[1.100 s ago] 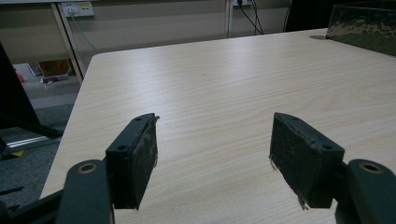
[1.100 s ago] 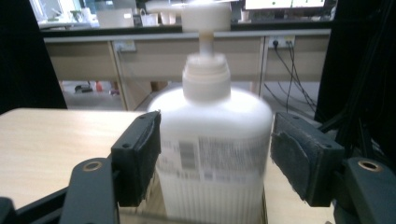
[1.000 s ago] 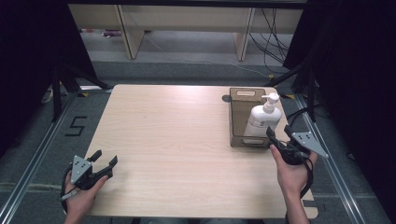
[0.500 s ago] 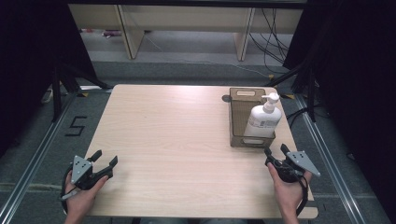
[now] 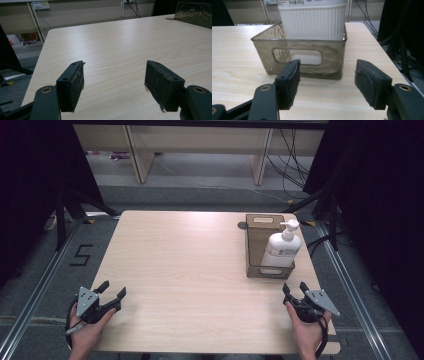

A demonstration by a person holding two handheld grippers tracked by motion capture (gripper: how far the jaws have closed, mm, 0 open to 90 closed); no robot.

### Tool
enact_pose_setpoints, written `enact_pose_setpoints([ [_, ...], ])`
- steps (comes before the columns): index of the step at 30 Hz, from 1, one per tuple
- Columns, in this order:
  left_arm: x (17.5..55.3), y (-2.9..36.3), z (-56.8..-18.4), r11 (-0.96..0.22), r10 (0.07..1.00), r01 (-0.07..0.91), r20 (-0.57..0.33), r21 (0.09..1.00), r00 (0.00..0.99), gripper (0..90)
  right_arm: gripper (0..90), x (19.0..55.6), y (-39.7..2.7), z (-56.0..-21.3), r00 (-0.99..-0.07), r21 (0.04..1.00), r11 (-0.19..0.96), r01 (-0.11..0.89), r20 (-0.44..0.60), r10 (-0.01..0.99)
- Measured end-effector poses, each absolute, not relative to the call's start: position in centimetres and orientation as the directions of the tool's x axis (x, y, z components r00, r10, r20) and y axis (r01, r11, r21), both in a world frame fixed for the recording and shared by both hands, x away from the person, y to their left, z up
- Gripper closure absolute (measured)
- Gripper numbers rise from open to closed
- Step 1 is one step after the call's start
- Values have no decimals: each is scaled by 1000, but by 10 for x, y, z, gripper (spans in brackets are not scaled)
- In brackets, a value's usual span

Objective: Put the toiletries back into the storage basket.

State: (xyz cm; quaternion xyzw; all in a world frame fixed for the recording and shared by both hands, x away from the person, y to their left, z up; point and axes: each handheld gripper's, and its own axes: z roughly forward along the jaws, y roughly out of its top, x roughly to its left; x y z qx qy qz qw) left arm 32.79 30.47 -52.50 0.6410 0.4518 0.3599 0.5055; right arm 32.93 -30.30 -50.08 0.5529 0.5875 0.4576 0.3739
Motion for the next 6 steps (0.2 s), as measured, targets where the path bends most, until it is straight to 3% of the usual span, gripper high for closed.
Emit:
enact_pose_setpoints([
  [6,328,305,-525,-81,943,217,5,973,333,310,378,326,-301,-502,-106,951,-46,306,82,991],
])
